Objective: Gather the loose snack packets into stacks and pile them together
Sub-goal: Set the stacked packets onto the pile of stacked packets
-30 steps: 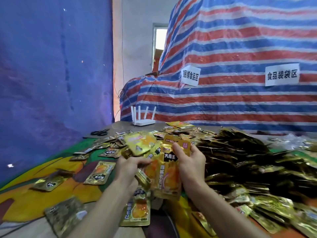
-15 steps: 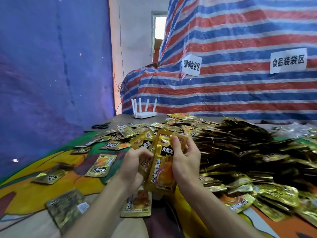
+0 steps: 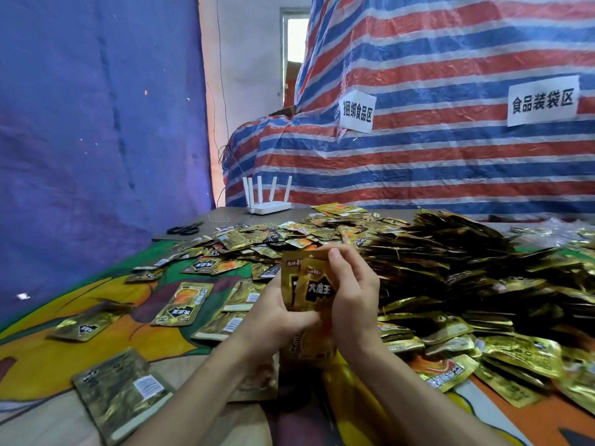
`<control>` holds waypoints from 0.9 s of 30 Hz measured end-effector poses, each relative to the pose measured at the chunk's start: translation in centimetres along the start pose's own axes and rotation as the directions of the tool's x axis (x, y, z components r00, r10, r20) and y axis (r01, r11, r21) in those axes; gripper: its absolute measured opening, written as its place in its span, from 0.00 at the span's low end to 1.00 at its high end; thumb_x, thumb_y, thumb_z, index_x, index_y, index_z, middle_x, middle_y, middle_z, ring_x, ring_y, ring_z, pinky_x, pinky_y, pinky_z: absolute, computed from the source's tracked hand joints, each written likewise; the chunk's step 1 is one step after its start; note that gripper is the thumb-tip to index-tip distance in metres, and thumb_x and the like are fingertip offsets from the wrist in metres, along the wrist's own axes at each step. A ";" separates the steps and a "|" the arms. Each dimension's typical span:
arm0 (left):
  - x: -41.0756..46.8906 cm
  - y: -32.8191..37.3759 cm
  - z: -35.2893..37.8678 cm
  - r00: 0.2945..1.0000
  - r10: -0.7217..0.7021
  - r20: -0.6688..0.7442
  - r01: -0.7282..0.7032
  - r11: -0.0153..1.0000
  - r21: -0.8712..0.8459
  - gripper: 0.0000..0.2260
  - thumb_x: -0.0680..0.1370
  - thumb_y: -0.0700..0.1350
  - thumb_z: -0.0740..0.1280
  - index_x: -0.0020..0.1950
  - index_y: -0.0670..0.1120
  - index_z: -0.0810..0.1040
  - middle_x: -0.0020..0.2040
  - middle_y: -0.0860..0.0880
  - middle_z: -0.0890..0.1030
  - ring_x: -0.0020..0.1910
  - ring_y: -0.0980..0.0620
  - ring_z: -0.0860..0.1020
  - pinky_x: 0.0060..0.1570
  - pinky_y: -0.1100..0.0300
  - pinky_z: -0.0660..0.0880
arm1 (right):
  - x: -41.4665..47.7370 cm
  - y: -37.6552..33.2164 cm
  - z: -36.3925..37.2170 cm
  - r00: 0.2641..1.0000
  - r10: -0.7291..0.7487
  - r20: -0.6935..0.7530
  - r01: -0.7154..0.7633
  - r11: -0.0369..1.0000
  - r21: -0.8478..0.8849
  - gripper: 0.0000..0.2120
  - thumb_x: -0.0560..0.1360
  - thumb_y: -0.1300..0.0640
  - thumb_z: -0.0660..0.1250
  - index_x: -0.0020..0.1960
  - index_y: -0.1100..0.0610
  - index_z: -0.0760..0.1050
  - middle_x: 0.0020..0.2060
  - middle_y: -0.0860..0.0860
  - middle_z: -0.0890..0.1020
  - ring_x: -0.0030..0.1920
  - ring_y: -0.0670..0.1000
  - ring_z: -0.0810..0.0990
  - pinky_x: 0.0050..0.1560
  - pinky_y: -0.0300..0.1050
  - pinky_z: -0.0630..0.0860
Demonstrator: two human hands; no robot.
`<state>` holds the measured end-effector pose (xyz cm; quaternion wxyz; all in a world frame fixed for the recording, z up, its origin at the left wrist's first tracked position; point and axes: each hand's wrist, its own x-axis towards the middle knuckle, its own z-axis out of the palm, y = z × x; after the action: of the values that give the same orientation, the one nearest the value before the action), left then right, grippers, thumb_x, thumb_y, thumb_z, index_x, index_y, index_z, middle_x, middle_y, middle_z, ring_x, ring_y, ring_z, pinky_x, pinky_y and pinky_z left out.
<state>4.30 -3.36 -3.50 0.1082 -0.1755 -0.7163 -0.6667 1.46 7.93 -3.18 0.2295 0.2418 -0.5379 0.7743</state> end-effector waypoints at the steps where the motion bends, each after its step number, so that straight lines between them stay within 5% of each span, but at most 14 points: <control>1: -0.1 -0.1 0.1 1.000 0.012 -0.004 -0.012 1.000 -0.029 0.20 0.63 0.35 0.73 0.54 0.40 0.77 0.41 0.46 0.86 0.39 0.49 0.84 0.38 0.58 0.80 | 0.0 -0.1 0.1 1.000 -0.008 -0.013 0.008 1.000 0.014 0.12 0.78 0.53 0.62 0.45 0.58 0.80 0.38 0.54 0.83 0.39 0.51 0.83 0.36 0.45 0.81; 6: -0.2 -0.9 1.0 0.999 -0.031 -0.007 0.029 0.972 -0.234 0.17 0.63 0.34 0.74 0.51 0.43 0.82 0.41 0.42 0.85 0.37 0.46 0.84 0.34 0.55 0.80 | 0.0 -0.4 0.4 0.998 -0.008 -0.066 0.007 1.000 -0.008 0.14 0.78 0.49 0.61 0.45 0.57 0.80 0.40 0.54 0.83 0.41 0.48 0.82 0.35 0.37 0.77; 9: -0.1 -1.1 0.8 0.992 -0.078 0.094 0.097 0.973 -0.208 0.13 0.65 0.34 0.71 0.45 0.47 0.86 0.39 0.42 0.84 0.36 0.45 0.83 0.38 0.53 0.80 | 0.1 -0.5 0.3 0.997 0.063 -0.051 -0.063 0.998 -0.003 0.15 0.75 0.49 0.62 0.42 0.58 0.80 0.36 0.50 0.83 0.38 0.47 0.81 0.34 0.37 0.76; 14: -0.1 -1.6 1.0 0.997 -0.057 0.046 0.062 0.991 -0.115 0.11 0.65 0.40 0.70 0.42 0.52 0.86 0.39 0.46 0.85 0.39 0.48 0.83 0.42 0.52 0.81 | 0.6 -0.7 -0.1 0.987 0.162 -0.021 -0.163 0.987 -0.010 0.15 0.71 0.49 0.60 0.32 0.52 0.80 0.32 0.50 0.81 0.38 0.52 0.80 0.39 0.48 0.77; 19: 0.0 -1.5 1.6 0.997 0.022 -0.075 -0.025 0.999 -0.045 0.12 0.67 0.39 0.70 0.46 0.53 0.82 0.37 0.50 0.84 0.36 0.53 0.82 0.36 0.58 0.79 | 1.1 -1.0 -1.2 0.999 0.041 -0.026 -0.043 0.993 -0.112 0.12 0.71 0.54 0.57 0.38 0.53 0.79 0.35 0.46 0.82 0.40 0.46 0.80 0.39 0.41 0.77; 23: 0.5 -0.4 2.5 0.993 0.118 0.000 -0.117 0.982 0.145 0.14 0.69 0.47 0.72 0.51 0.62 0.79 0.43 0.50 0.84 0.42 0.51 0.81 0.43 0.53 0.79 | 1.3 -2.3 -2.0 0.996 0.025 -0.087 -0.034 0.994 -0.099 0.12 0.70 0.56 0.57 0.39 0.57 0.79 0.34 0.45 0.81 0.37 0.41 0.79 0.37 0.35 0.75; 27: 0.6 -0.5 4.0 0.987 0.126 -0.101 -0.112 0.985 0.131 0.09 0.70 0.45 0.72 0.49 0.50 0.82 0.43 0.50 0.86 0.43 0.51 0.84 0.43 0.60 0.81 | 1.3 -3.8 -3.3 0.995 -0.038 -0.092 0.014 0.968 -0.249 0.08 0.73 0.54 0.63 0.49 0.53 0.78 0.43 0.48 0.82 0.43 0.41 0.80 0.43 0.36 0.77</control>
<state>3.87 0.62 -4.04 0.1974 -0.1745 -0.7378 -0.6215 2.37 12.39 -0.64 0.2939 0.1807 -0.6154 0.7087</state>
